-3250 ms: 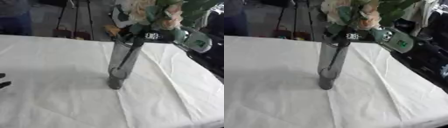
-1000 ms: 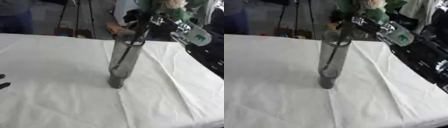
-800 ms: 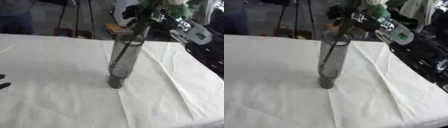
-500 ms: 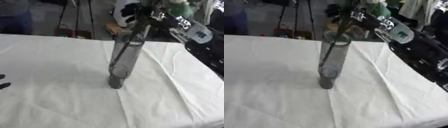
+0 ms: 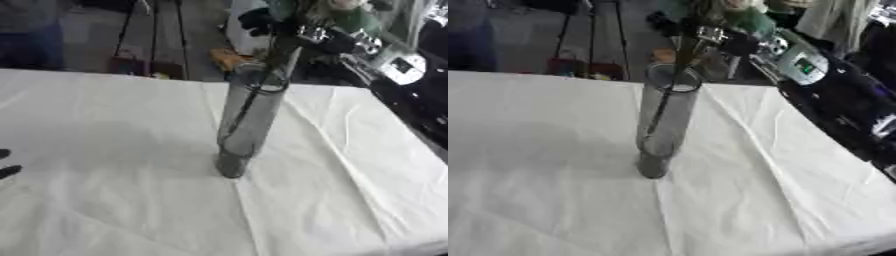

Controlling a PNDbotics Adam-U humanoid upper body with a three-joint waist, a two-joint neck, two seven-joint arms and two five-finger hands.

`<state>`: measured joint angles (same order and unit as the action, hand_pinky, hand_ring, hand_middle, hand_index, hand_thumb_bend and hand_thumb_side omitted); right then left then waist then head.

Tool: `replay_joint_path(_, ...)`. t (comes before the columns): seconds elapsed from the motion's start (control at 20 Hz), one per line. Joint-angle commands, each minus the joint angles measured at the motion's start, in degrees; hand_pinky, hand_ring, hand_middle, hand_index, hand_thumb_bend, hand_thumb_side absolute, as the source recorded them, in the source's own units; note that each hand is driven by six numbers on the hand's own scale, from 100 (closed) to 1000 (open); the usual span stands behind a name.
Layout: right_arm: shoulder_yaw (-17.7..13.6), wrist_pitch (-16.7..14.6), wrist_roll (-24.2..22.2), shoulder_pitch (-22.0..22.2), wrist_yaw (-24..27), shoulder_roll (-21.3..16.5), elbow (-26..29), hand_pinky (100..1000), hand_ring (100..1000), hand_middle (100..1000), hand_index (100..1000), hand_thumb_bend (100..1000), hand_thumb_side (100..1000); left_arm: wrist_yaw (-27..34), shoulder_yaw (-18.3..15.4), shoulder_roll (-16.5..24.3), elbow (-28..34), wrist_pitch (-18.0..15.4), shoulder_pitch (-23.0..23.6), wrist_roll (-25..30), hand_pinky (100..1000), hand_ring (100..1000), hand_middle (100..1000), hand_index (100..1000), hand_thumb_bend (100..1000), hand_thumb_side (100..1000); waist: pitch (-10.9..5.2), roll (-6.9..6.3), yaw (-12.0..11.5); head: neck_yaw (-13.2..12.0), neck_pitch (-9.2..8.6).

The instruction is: Arrange flowers into the vase.

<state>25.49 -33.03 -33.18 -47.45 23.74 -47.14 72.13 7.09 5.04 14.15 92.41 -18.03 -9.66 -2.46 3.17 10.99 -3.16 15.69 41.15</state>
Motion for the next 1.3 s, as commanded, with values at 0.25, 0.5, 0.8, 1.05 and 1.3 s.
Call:
replay_joint_path(0.25,-3.1,-18.9,-18.8,-1.7,-2.5,-0.7,-1.0,981,1000,1000,1000,241,1000,0.2,0.0,0.3,0.6,-0.1,-0.3,0.1,723,951,671,809,933,772,-0.41,-0.53,0.2,0.2,-0.31)
replay_joint_path(0.5,-4.2,-18.9,-18.8,-1.8,-2.7,0.9,-3.1,958,1000,997,1000,206,1000,0.2,-0.1,0.3,0.6,-0.1,-0.4,0.1,723,951,671,809,934,772,-0.14,-0.76,0.2,0.2,-0.47)
replay_joint_path(0.8,-4.9,-18.9,-18.8,-2.0,-2.1,1.8,-4.3,946,1000,992,1000,166,1000,0.3,0.0,0.2,0.6,-0.1,-0.5,0.0,724,951,671,809,933,772,0.03,-0.98,0.0,0.3,-0.51)
replay_joint_path(1.05,-5.5,-18.9,-18.8,-2.1,-1.4,2.3,-4.8,933,1000,986,1000,139,1000,0.3,0.0,0.2,0.6,-0.1,-0.5,0.1,724,951,671,809,933,772,0.13,-1.09,0.0,0.2,-0.56)
replay_joint_path(1.3,-6.4,-18.9,-18.8,-2.5,0.6,2.8,-4.5,919,1000,979,1000,125,1000,0.3,-0.1,0.2,0.6,0.0,-0.5,0.1,724,951,671,809,932,772,0.11,-1.12,0.1,0.3,-0.52)
